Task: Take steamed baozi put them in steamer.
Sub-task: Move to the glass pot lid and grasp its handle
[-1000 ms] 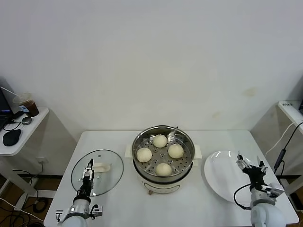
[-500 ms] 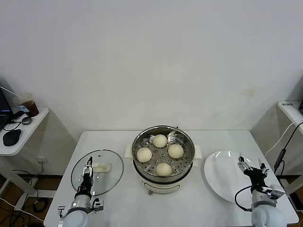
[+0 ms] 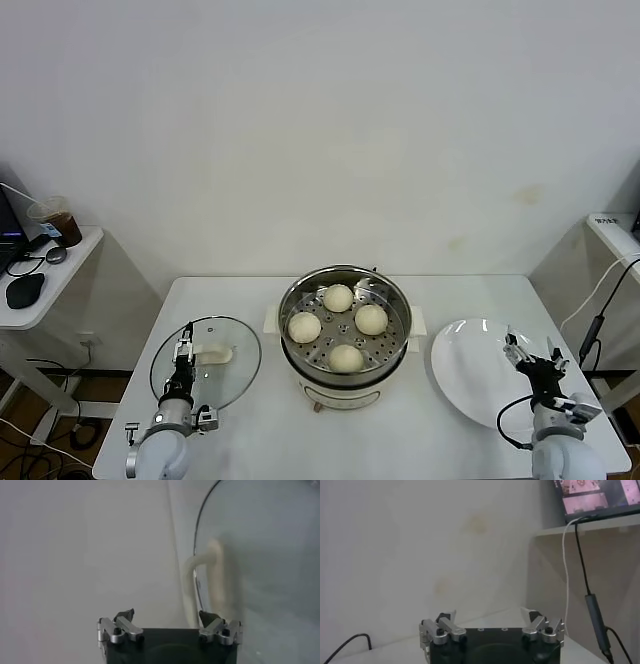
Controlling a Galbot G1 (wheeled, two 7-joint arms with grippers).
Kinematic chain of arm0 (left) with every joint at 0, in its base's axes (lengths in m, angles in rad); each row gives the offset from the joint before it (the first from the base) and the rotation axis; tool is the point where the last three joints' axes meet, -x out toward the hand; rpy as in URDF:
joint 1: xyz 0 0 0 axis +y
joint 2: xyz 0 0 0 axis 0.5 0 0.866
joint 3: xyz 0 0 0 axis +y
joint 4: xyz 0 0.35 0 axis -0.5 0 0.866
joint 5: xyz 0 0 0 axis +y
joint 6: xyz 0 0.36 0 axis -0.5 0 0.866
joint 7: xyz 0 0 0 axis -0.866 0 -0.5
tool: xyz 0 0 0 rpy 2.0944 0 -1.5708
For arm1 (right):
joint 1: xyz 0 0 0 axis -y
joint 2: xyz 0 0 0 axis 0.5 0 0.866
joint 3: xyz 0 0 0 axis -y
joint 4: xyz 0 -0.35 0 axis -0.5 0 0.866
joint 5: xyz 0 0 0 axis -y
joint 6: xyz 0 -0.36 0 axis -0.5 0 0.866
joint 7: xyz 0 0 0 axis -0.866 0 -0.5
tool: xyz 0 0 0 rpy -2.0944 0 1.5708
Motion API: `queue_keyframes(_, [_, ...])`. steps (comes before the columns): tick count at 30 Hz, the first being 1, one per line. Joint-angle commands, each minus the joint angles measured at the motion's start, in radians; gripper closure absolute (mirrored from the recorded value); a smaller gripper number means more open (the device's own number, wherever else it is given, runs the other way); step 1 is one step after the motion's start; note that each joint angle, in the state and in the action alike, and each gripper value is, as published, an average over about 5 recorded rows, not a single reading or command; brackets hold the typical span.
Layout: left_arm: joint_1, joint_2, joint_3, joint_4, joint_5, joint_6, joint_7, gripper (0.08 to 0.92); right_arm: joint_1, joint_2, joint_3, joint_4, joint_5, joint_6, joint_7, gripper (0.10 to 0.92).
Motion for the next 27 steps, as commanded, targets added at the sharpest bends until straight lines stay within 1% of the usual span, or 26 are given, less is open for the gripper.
queue_keyframes(1, [-0.032, 0.001, 0.006, 0.047, -0.006, -0.013, -0.024, 0.177, -0.003, 0.002, -0.001, -0.003, -0.003, 0.003, -0.002, 0.203])
queue_keyframes(7, [-0.047, 0.0, 0.008, 0.081, -0.017, -0.023, -0.056, 0.177, -0.004, 0.007, -0.003, -0.004, -0.006, 0.006, -0.002, 0.203])
queue_keyframes(14, [-0.073, 0.0, 0.009, 0.123, -0.05, -0.04, -0.123, 0.177, -0.01, 0.007, -0.003, 0.0, -0.009, 0.006, -0.002, 0.203])
queue_keyframes(21, [-0.077, -0.006, 0.007, 0.125, -0.059, -0.056, -0.131, 0.182, -0.013, 0.011, -0.004, 0.0, -0.015, 0.006, -0.003, 0.203])
queue_keyframes(24, [-0.076, -0.007, 0.005, 0.128, -0.057, -0.059, -0.126, 0.233, -0.012, 0.011, -0.006, -0.002, -0.016, 0.006, -0.003, 0.203])
queue_keyframes(27, [-0.073, -0.005, 0.004, 0.128, -0.056, -0.06, -0.121, 0.302, -0.012, 0.012, -0.007, -0.002, -0.018, 0.007, -0.004, 0.203])
